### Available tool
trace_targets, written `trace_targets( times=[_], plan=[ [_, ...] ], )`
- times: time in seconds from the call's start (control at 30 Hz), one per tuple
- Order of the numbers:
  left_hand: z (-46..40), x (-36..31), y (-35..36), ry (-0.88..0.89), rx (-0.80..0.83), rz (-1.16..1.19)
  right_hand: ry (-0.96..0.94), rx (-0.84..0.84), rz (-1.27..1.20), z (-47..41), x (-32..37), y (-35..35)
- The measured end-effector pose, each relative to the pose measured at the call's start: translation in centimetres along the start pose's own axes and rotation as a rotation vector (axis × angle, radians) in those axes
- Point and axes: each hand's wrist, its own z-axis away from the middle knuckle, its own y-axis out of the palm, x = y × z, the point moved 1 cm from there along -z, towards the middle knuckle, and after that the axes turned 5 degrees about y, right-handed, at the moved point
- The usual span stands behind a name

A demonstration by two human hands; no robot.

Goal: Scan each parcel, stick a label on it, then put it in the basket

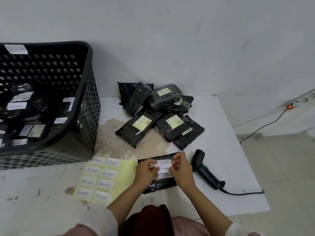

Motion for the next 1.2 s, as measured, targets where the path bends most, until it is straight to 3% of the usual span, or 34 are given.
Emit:
trace_targets(
  times=[0.3,0.5,0.93,1.2],
  plan=[
    [-1.8,0.9,1.9,-0.080,-0.113,-0.127,0.036,0.057,0.146,-3.0,-2.2,0.1],
    [-2.4,1.1,2.6,-0.061,-0.191,-0.198,-0.038,0.065,0.225,-3.9,-2.1,0.3],
    [-3.1,1.1,3.0,-0.056,-0.164,-0.363,-0.115,0.109,0.339,-3.9,-1.4,0.8],
    [-2.0,1.2,2.8,0.151,-0.121,-0.605,-0.623,0.050,1.001,-3.4,-1.2,0.4]
  ],
)
